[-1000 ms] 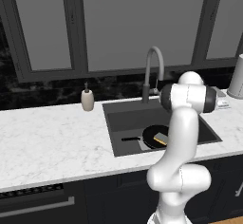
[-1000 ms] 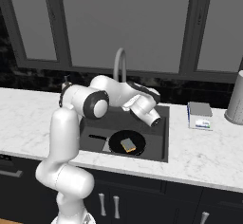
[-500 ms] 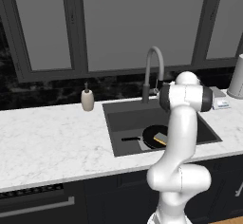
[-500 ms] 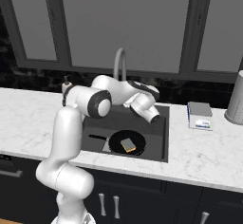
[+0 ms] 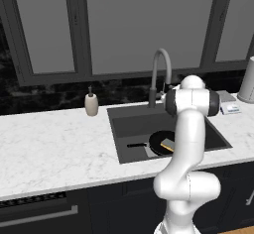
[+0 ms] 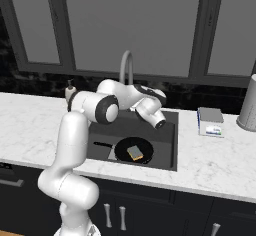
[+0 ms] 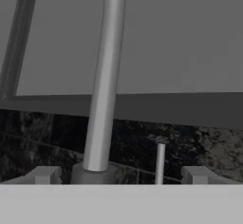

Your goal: Pick the pan and sponge and place them into the sink. Then turn on the water.

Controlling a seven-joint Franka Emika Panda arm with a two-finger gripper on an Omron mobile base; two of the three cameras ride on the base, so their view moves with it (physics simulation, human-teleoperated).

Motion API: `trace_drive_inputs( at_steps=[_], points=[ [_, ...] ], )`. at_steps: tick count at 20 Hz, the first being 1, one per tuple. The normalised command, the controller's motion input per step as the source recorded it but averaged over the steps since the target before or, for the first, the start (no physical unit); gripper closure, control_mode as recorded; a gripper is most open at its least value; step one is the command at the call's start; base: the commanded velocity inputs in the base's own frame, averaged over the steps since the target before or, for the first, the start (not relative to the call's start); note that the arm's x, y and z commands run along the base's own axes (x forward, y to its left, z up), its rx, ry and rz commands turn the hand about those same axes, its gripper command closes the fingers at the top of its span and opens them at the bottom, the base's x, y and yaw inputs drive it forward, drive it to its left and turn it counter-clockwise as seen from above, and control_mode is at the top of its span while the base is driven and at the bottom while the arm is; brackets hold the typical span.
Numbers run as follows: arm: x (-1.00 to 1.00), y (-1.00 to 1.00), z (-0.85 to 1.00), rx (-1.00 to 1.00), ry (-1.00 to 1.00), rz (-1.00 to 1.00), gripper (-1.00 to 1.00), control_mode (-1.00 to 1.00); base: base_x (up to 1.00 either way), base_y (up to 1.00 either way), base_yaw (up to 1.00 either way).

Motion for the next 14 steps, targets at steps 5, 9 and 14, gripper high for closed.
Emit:
trace_drive_inputs(
  at_steps=[5, 9, 14],
  points=[
    [0.24, -0.01, -0.07, 0.0, 0.0, -0.07, -1.0, -1.0, 0.0, 0.0, 0.0],
    [0.25, -0.09, -0.08, 0.0, 0.0, -0.07, -1.0, -1.0, 0.0, 0.0, 0.0],
    [0.26, -0.13, -0.02, 0.0, 0.0, -0.07, -1.0, -1.0, 0.0, 0.0, 0.0]
  ],
)
